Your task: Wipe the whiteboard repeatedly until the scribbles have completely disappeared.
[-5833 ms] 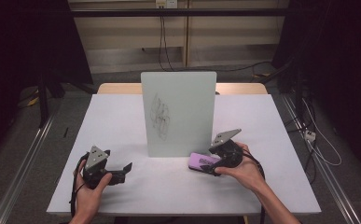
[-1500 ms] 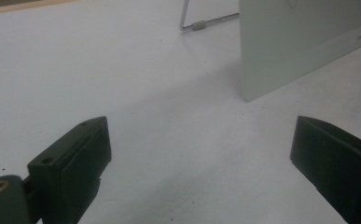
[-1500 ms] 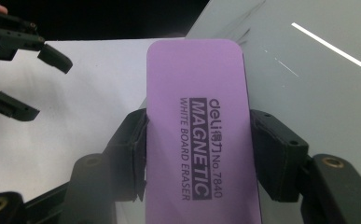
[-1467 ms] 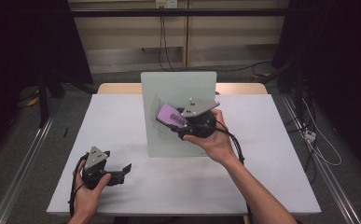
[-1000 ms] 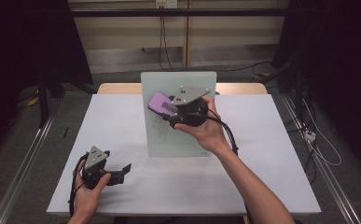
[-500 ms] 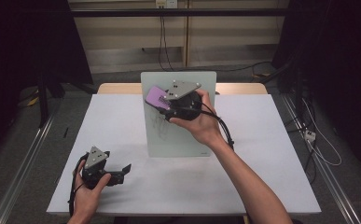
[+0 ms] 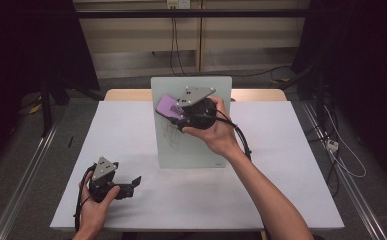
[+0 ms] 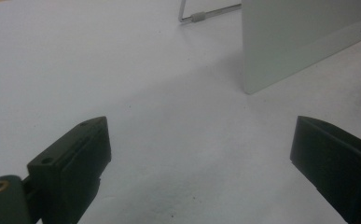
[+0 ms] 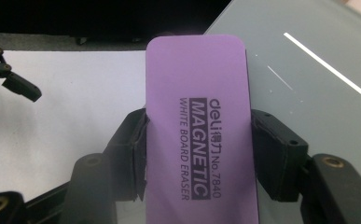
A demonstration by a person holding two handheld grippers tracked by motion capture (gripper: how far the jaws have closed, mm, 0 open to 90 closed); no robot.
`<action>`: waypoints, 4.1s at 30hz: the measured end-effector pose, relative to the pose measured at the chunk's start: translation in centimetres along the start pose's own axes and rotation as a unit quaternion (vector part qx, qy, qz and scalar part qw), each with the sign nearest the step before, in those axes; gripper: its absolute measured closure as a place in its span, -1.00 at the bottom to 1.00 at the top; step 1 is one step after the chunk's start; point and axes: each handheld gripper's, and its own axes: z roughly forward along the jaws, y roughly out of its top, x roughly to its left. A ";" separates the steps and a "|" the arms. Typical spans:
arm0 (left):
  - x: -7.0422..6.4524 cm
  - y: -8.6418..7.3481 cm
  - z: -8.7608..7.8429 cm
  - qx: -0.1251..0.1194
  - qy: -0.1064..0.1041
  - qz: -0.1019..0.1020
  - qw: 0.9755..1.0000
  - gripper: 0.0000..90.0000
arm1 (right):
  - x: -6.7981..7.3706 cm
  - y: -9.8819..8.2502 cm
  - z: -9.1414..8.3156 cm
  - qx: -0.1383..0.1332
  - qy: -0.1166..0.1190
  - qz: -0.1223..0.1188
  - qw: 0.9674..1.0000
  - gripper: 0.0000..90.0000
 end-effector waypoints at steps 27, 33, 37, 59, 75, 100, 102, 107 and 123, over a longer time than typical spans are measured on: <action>0.0 0.1 0.0 0.001 -0.001 0.004 1.000 -0.89 | 1.1 -1.1 0.7 0.049 0.036 -0.010 0.998 -0.06; -0.1 0.1 -0.1 0.002 -0.004 0.007 1.000 -0.89 | -1.8 0.3 -2.0 0.023 -0.006 0.006 1.000 -0.06; -0.2 0.1 0.0 0.000 -0.005 0.007 1.000 -0.89 | -2.4 0.8 -2.6 0.016 -0.018 0.007 1.000 -0.06; -0.1 0.1 -0.2 -0.002 -0.003 0.006 1.000 -0.89 | 1.9 -1.4 1.4 0.039 0.026 -0.004 0.999 -0.06; 0.0 0.1 0.2 0.002 -0.004 0.005 1.000 -0.88 | 2.8 -3.2 1.7 0.052 0.045 0.000 0.998 -0.06; 0.0 0.0 0.1 0.004 -0.003 0.008 1.000 -0.89 | 1.7 -0.7 1.4 0.030 0.019 -0.003 0.999 -0.06; 0.0 0.0 0.1 0.004 -0.002 0.008 1.000 -0.88 | 2.0 -1.2 1.7 0.029 0.026 0.002 0.999 -0.06; 0.0 0.0 0.2 0.005 -0.005 0.008 1.000 -0.88 | 2.9 -2.0 2.2 0.040 0.030 -0.006 0.999 -0.06; -0.1 -0.1 0.2 0.011 -0.003 0.009 1.000 -0.88 | 4.5 -4.1 2.9 0.061 0.050 0.001 0.997 -0.06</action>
